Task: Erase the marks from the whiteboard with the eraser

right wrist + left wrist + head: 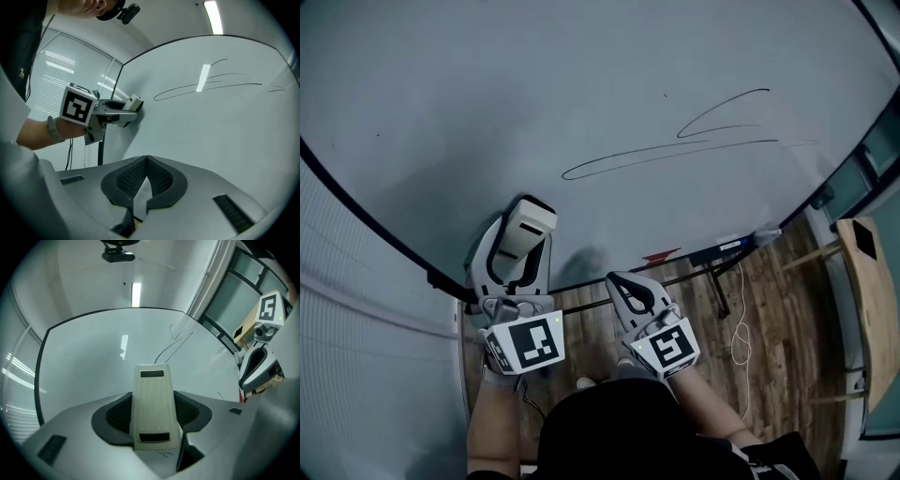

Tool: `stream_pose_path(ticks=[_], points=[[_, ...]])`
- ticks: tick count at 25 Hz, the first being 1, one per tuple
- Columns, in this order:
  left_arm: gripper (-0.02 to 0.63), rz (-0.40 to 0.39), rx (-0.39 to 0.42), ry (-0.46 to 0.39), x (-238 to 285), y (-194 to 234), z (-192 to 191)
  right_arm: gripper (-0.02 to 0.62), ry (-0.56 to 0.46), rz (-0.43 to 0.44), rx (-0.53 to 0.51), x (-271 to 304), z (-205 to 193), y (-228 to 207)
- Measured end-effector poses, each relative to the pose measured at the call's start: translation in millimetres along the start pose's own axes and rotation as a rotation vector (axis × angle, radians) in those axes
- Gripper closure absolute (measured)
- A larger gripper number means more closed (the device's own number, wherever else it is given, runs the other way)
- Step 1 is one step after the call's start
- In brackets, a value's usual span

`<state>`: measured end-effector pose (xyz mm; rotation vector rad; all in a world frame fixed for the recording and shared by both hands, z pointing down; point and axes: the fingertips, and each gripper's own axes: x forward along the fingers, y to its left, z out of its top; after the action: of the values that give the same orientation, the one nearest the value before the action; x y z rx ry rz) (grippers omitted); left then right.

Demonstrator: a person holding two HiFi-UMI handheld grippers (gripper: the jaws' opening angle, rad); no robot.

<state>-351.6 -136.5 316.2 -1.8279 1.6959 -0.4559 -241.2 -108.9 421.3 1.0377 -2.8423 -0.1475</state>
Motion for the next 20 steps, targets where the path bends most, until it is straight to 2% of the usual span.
stream_pose_path(ticks=[5, 11, 15, 20], points=[[0.345, 0.022, 0.067, -0.004, 33.4, -11.2, 19.4, 0.569, 0.046, -0.107, 0.044, -24.4, -22.0, -33.1], [0.345, 0.106, 0.089, -0.019, 47.5, -19.1, 37.4, 0.569, 0.072, -0.155, 0.048, -42.8, -28.4, -56.1], [0.345, 0.126, 0.086, -0.067, 64.0, -33.7, 63.5, 0.569, 0.06, -0.128, 0.053, -53.7, -32.5, -70.4], [0.345, 0.128, 0.12, -0.133, 91.0, -71.9, 103.0, 0.569, 0.066, -0.132, 0.02, -77.2, -30.4, -101.2]])
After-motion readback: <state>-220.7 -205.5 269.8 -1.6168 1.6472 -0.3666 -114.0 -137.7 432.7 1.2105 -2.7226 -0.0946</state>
